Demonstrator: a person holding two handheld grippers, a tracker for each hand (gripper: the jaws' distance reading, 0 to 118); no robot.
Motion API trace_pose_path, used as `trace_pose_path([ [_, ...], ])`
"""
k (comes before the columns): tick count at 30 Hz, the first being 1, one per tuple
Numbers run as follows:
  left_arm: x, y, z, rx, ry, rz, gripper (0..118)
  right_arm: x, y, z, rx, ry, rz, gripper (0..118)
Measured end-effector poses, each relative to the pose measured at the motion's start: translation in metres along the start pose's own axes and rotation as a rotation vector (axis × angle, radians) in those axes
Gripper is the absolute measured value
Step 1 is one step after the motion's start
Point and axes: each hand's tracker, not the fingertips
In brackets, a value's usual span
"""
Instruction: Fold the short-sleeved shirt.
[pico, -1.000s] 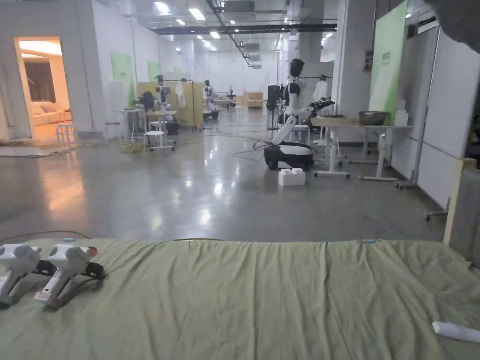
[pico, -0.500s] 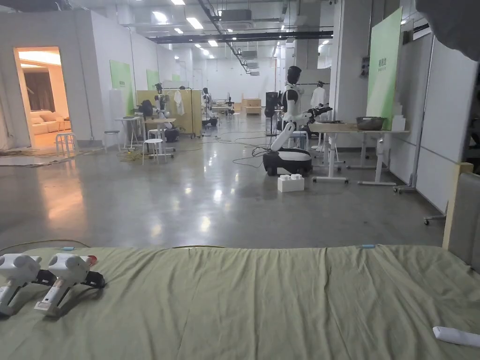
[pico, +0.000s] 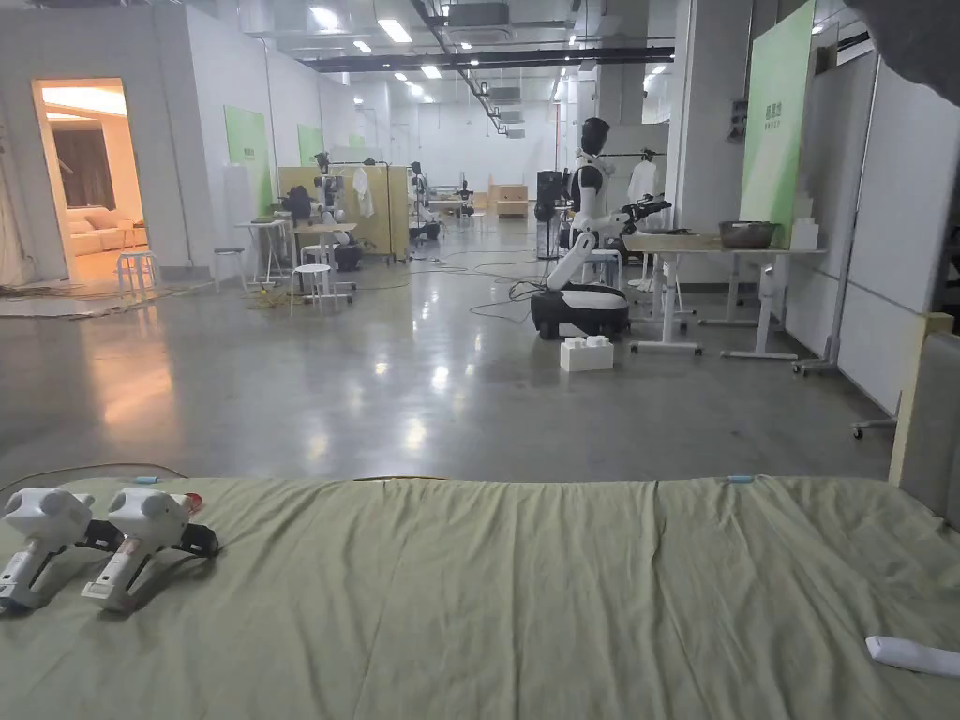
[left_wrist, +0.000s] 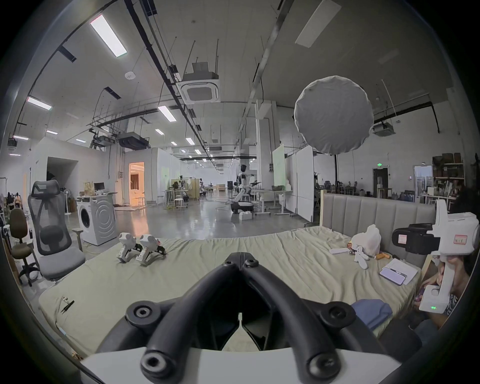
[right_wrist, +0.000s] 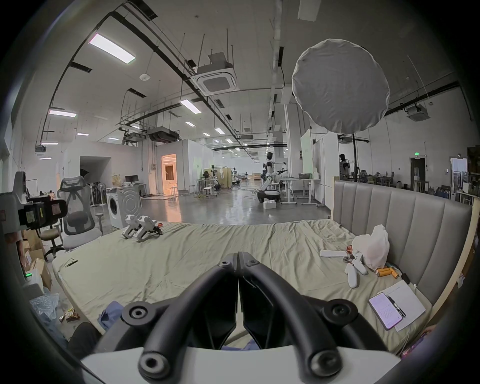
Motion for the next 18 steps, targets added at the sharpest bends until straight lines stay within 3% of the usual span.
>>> trace_pose_path([
  [6, -0.026, -0.014, -0.001, -0.043, -0.027, 0.148, 0, 0.003, -0.008, -0.001, -0.023, -0.001, -0.03, 0],
  [9, -0.054, -0.031, -0.004, -0.139, -0.074, 0.317, 24, 0.006, -0.017, 0.0, -0.06, 0.011, -0.049, 0],
  [11, -0.079, -0.056, -0.009, -0.214, -0.067, 0.36, 62, 0.01, -0.025, 0.0, -0.091, 0.019, -0.072, 0],
  [13, -0.103, -0.081, -0.018, -0.297, -0.086, 0.466, 88, 0.013, -0.033, -0.002, -0.122, 0.013, -0.102, 0],
  [16, -0.137, -0.126, -0.032, -0.413, -0.088, 0.706, 90, 0.018, -0.043, -0.004, -0.166, 0.022, -0.133, 0],
  [18, -0.151, -0.152, -0.039, -0.46, -0.041, 0.768, 94, 0.017, -0.047, -0.003, -0.18, 0.026, -0.133, 0],
])
